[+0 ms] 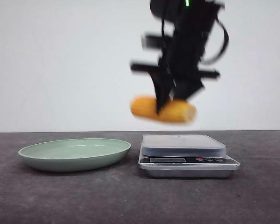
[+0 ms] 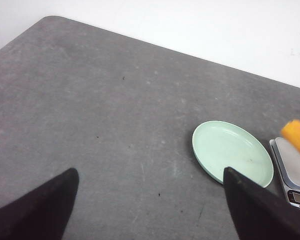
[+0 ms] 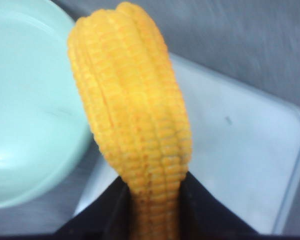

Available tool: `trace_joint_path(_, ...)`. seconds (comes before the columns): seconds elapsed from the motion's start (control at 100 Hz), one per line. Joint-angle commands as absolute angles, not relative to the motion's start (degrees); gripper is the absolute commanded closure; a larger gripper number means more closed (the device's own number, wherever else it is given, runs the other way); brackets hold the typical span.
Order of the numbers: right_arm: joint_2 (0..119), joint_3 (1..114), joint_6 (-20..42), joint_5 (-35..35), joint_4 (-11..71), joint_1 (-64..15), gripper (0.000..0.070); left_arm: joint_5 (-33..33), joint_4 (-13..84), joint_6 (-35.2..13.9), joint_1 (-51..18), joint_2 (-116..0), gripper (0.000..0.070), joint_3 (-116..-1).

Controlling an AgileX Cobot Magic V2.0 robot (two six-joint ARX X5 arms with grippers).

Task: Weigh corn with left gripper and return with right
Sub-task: 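Carry the corn with the right gripper back over the green plate, then lower the corn onto the plate, open the right gripper, lift away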

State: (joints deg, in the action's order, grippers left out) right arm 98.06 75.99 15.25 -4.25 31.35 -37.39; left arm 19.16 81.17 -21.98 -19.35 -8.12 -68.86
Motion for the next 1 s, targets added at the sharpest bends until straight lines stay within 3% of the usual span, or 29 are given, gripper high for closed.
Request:
trace_joint_path(0.0,97.21,80.51,14.79,-2.81,30.35,-39.62,0.07,19.03,81.28,-21.26,-19.51,-8.01,0.0146,-69.56)
trace_joint_path(0.33,102.94,94.61,18.33,-0.47,28.27,-48.34,0.07,19.03,81.03,-21.43,-19.51,-8.03,0.0146,-69.56)
trace_joint_path(0.75,118.15,96.49,29.93,-2.92,26.17,-49.19,0.069,18.98,81.41,-21.85,-19.51,-8.03,0.0146,-69.56)
trace_joint_path(0.78,118.93,96.49,30.2,-2.98,26.17,-49.19,0.0652,18.98,81.41,-21.91,-19.51,-8.01,0.0146,-69.56)
trace_joint_path(0.82,119.7,96.49,30.59,-3.05,26.24,-49.21,0.055,18.98,81.45,-21.91,-19.51,-8.01,0.0146,-69.56)
trace_joint_path(0.91,120.77,96.49,31.11,-3.01,26.09,-49.23,0.0163,18.96,81.6,-21.91,-19.51,-8.01,0.0146,-69.56)
trace_joint_path(0.95,121.01,96.49,31.05,-3.01,25.67,-49.45,0.0067,18.96,81.69,-21.89,-19.51,-8.01,0.0146,-69.56)
trace_joint_path(0.99,121.01,96.49,31.0,-3.05,25.45,-49.65,0.0037,18.96,81.67,-21.89,-19.51,-8.01,0.0146,-69.56)
